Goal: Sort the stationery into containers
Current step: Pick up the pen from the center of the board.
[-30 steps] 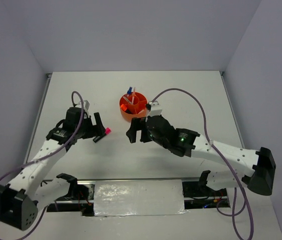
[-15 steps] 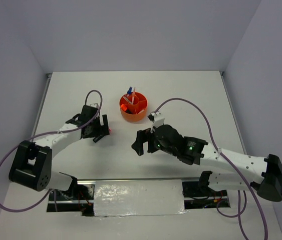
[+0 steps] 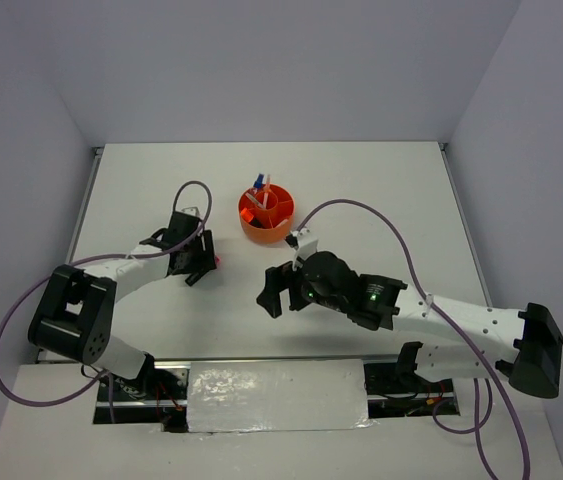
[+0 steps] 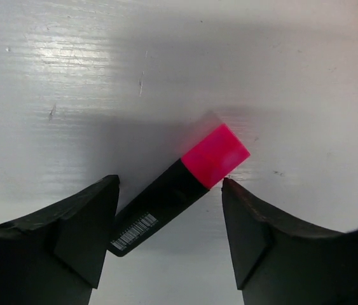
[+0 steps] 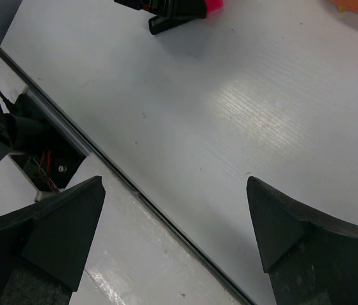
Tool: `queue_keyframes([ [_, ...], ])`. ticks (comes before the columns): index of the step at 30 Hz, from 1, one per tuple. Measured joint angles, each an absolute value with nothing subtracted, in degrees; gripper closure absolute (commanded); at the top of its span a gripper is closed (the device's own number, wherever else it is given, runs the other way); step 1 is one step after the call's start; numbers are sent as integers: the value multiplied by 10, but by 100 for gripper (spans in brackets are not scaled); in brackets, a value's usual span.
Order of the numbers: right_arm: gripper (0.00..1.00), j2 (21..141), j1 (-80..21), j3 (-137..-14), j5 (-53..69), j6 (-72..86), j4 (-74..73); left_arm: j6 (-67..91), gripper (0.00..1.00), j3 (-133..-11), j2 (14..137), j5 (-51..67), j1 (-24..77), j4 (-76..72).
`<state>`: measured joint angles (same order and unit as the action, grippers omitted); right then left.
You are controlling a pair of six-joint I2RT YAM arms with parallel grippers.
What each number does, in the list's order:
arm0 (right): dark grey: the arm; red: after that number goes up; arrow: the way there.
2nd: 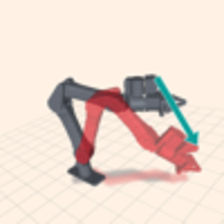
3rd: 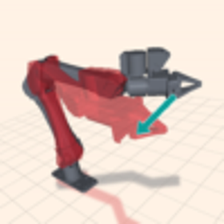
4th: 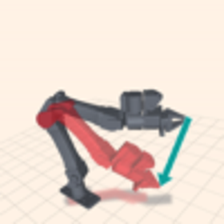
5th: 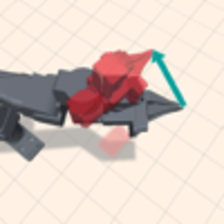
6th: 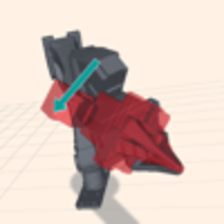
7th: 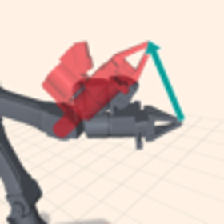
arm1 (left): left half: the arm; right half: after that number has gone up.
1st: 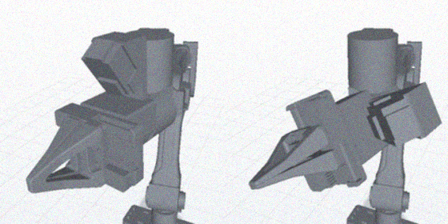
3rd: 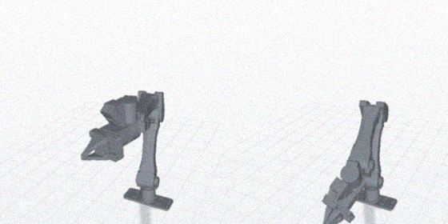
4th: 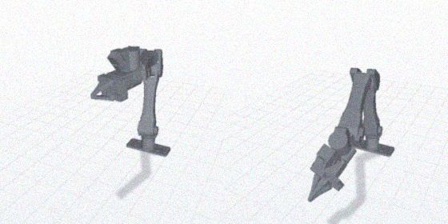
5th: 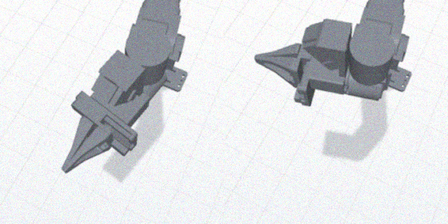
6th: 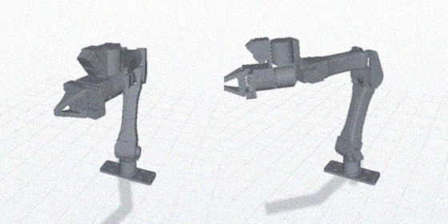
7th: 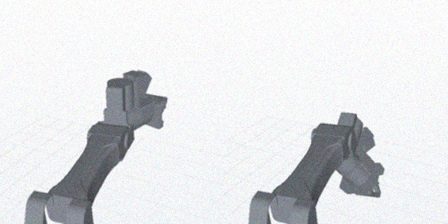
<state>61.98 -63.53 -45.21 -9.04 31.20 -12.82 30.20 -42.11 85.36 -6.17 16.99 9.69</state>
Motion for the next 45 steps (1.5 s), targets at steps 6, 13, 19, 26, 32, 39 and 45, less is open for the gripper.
queue_keyframes([
  [6, 0, 625, -638, -452, -82, 308, -124, 314, 38, -406, 840, -88, 210, 105],
  [13, 0, 624, -639, -452, -65, 308, -100, 338, 39, -401, 840, -144, 268, 114],
  [19, 0, 614, -639, -446, -63, 308, -95, 363, 83, -393, 838, -174, 305, 114],
  [26, 0, 572, -639, -425, -72, 308, -85, 389, 100, -396, 844, -187, 318, 109],
  [32, 0, 526, -639, -403, -128, 328, -88, 410, 100, -336, 764, -160, 351, 102],
  [39, 0, 499, -636, -397, -226, 397, -91, 418, 100, -233, 520, -108, 461, 36],
  [45, 1, 514, -635, -397, -231, 426, -36, 403, 100, -173, 392, -68, 480, -66],
])
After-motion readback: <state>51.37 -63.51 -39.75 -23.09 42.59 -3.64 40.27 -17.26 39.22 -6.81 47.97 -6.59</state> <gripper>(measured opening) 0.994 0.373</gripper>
